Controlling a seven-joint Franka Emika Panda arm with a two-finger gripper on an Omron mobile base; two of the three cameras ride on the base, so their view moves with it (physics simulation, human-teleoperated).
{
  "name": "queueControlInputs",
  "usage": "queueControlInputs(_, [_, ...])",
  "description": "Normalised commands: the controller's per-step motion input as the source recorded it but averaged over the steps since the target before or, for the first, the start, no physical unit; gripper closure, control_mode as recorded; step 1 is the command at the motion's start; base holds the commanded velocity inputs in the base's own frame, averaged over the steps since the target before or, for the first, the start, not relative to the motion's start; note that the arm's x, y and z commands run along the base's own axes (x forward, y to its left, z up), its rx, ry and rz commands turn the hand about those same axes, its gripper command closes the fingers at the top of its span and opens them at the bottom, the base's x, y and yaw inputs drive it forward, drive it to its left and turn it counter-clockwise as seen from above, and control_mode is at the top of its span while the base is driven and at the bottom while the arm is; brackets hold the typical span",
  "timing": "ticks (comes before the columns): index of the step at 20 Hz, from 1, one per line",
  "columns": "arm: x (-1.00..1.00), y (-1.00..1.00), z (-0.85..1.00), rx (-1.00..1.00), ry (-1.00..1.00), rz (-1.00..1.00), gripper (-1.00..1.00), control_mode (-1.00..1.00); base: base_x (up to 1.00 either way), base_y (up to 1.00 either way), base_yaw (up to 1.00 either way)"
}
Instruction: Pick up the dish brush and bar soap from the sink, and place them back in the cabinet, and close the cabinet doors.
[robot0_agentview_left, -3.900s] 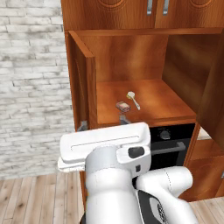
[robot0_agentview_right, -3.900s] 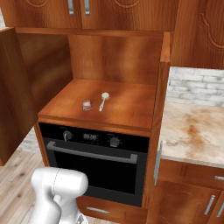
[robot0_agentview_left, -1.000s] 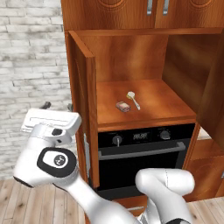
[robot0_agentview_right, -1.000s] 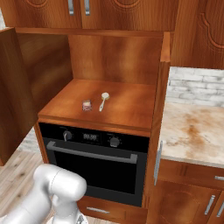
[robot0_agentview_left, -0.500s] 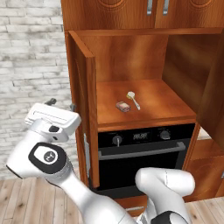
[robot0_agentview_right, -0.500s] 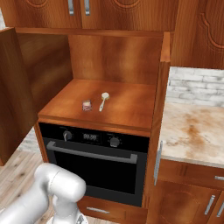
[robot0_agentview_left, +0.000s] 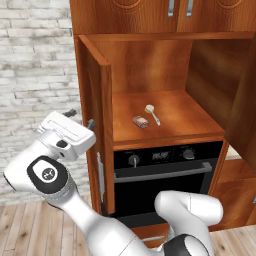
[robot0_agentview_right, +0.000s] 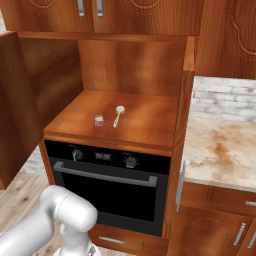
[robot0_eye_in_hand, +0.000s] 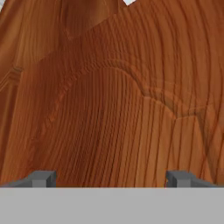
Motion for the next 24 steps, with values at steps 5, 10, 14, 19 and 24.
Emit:
queueControlInputs(5, [0.00,-0.37,0.06,0.04,0.00,-0.13,-1.00,-1.00,0.00,0.00,0.00])
queueControlInputs(10, [0.00,-0.38,0.03,0.02,0.00,-0.13,-1.00,-1.00,0.00,0.00,0.00])
queueControlInputs(14, [0.00,-0.49,0.06,0.04,0.00,-0.11,-1.00,-1.00,0.00,0.00,0.00])
queueControlInputs(19, [0.00,-0.58,0.01,0.03,0.01,-0.05,-1.00,-1.00,0.00,0.00,0.00])
queueControlInputs(24, [0.01,-0.61,0.01,0.04,0.02,0.00,-1.00,-1.00,0.00,0.00,0.00])
